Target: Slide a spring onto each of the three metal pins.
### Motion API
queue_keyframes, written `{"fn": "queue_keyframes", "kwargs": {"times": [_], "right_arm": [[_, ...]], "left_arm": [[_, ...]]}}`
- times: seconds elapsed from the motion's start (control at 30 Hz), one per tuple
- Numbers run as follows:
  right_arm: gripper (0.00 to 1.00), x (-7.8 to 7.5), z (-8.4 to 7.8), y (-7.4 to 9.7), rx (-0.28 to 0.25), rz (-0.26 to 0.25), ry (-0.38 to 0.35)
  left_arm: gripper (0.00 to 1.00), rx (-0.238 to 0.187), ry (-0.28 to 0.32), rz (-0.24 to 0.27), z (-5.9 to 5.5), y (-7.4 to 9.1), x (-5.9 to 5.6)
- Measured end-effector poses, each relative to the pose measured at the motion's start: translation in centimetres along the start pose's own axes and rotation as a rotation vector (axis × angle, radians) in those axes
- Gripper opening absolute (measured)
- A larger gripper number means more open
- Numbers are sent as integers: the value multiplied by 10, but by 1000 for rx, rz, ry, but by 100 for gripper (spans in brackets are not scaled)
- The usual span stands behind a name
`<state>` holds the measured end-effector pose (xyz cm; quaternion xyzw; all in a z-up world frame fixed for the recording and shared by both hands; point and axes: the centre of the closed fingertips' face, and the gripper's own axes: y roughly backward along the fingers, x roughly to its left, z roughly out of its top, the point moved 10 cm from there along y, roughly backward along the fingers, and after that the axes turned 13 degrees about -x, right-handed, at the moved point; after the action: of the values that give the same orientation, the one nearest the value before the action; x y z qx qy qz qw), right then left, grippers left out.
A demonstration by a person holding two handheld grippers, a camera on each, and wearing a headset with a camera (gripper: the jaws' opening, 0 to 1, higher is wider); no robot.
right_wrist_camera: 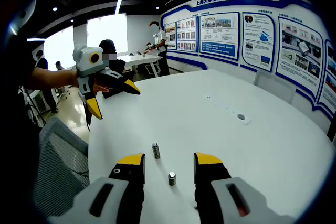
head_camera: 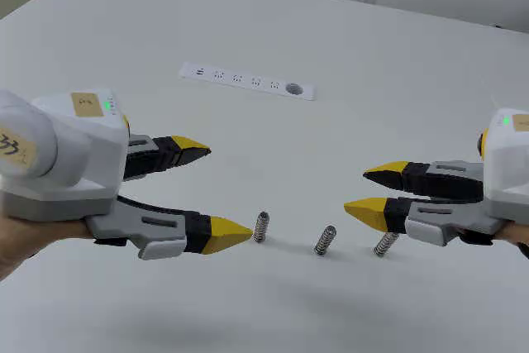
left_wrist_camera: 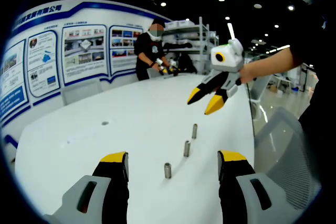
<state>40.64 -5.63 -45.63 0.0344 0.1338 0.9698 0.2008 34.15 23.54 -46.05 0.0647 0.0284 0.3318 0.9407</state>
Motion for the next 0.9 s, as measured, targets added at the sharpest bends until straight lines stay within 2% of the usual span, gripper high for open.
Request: {"fn": "queue_keyframes", "kwargs": {"times": [0.23,0.4,0.6,0.7,0.77,0.9], "right_arm": [[49,-7,4,30,-59,-50,18],[57,-10,2,47,-57,-50,40],[71,-10,-2,61,-53,-44,52],[79,-8,-6,67,-31,-20,52],[81,-5,-8,70,-16,-3,67],[91,-5,-12,75,-4,10,70]], "left_arm": [[73,38,-33,0,4,2,-3],[79,38,-30,-7,6,3,-8],[85,54,-49,13,10,6,-8],[87,45,-51,21,14,9,-9],[88,30,-41,23,16,10,-11],[96,-22,12,49,24,10,-11]]}}
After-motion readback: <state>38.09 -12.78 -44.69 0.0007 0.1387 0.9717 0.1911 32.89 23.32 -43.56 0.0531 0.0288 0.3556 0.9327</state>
